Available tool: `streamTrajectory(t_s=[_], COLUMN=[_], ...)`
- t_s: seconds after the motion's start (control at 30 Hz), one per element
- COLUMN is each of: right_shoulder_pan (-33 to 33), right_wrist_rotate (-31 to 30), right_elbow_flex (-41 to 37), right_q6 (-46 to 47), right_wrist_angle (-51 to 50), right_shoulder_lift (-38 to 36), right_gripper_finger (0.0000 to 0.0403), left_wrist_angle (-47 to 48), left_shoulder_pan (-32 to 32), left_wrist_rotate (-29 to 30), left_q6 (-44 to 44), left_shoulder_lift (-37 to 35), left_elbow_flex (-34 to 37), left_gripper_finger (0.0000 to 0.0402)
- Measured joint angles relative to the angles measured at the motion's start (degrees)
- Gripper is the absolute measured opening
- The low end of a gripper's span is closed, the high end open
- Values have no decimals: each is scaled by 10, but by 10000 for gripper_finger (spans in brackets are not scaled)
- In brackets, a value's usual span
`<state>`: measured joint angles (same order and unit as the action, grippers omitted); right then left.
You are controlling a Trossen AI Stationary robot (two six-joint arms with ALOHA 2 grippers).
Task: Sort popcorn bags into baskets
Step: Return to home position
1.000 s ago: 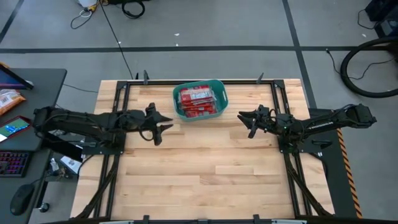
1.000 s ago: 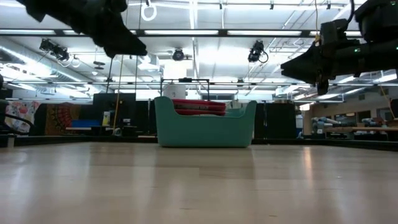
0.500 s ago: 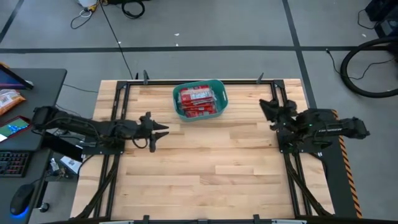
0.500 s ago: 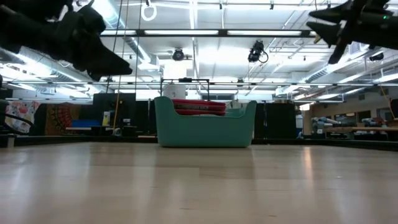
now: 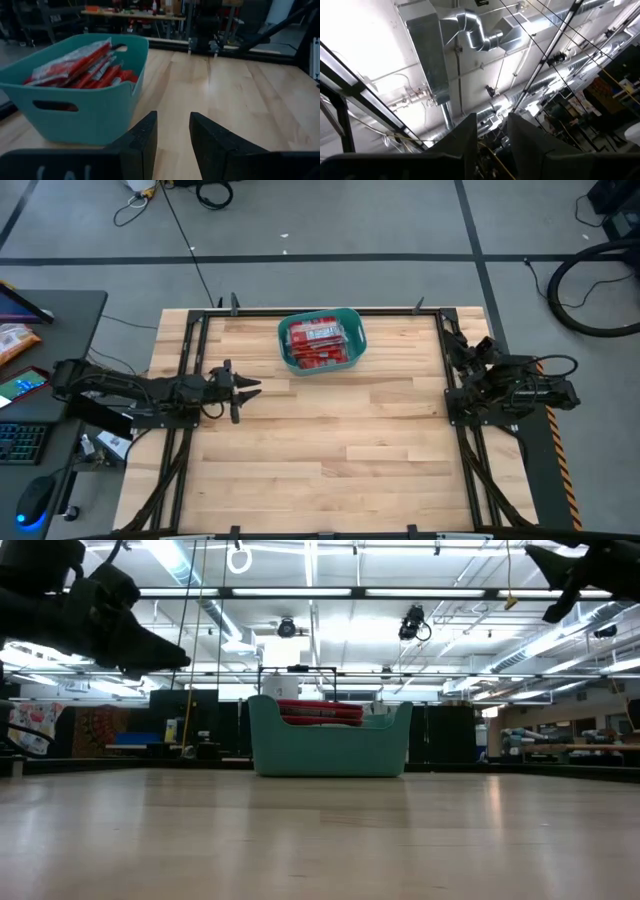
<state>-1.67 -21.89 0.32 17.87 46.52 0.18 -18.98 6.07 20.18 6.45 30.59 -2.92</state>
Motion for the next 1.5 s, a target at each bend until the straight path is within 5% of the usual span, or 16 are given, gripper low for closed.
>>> streamTrajectory(t_s=[0.53, 0.9, 1.2, 1.5], right_shoulder_pan=[0, 0, 0, 0], right_wrist_rotate=[0, 2, 7, 7], right_elbow_flex=[0, 0, 0, 0], right_q6=[0, 0, 0, 0], right_wrist_angle=[-33, -427, -419, -419], right_shoulder_lift=[-1, 0, 4, 4], right_gripper_finger=[115, 115, 115, 115], left_wrist_angle=[28, 17, -31, -35], left_shoulder_pan=[16, 19, 52, 54], left_wrist_rotate=[40, 13, 10, 10], left_q6=[-56, -62, -135, -39], left_shoulder_lift=[-109, -121, -123, -122], left_elbow_flex=[25, 25, 25, 25], left_gripper_finger=[118, 118, 118, 118])
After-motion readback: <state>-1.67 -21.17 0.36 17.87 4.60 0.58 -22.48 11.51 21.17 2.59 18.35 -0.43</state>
